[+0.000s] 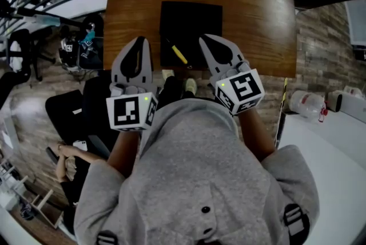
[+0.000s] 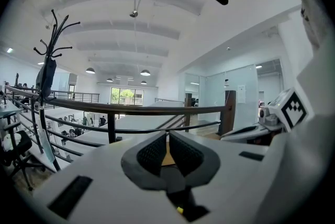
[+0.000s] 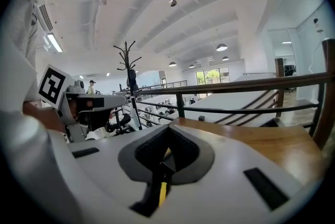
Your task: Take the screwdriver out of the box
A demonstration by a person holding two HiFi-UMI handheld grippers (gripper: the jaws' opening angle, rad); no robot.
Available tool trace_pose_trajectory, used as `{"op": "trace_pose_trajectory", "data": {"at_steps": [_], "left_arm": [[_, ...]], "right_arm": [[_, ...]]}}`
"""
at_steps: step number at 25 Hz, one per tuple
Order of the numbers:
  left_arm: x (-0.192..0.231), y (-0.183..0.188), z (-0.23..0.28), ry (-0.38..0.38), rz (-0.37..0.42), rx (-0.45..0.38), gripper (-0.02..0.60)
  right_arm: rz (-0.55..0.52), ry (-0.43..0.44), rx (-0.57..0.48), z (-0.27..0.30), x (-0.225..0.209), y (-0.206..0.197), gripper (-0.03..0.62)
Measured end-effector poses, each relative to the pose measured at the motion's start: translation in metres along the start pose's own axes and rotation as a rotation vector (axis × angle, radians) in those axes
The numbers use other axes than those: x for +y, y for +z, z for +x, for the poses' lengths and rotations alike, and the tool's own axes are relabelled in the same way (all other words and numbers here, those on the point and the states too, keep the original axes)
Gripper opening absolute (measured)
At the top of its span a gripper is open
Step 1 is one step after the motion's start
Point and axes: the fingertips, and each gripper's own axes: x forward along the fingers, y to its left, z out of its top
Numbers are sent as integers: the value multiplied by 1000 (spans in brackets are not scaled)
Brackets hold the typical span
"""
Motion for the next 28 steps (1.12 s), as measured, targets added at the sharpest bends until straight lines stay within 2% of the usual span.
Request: {"op": "trace_pose_trajectory", "data": {"at_steps": [9, 16, 20, 23, 28], "left_arm": [[29, -8, 19, -34, -37, 15, 29], [55, -20, 29, -42, -76, 32, 29], [74, -28, 33, -50, -92, 38, 29], [82, -33, 38, -52, -104, 44, 29], [92, -39, 46, -62, -106, 53, 29]], "right_arm": [[20, -8, 159, 44, 4, -28, 15], [102, 78, 350, 78, 16, -73, 15], [136, 68, 479, 96, 19, -105, 17], [128, 60, 568, 103, 18, -129, 15], [69, 97, 703, 114, 21, -173, 17]]}}
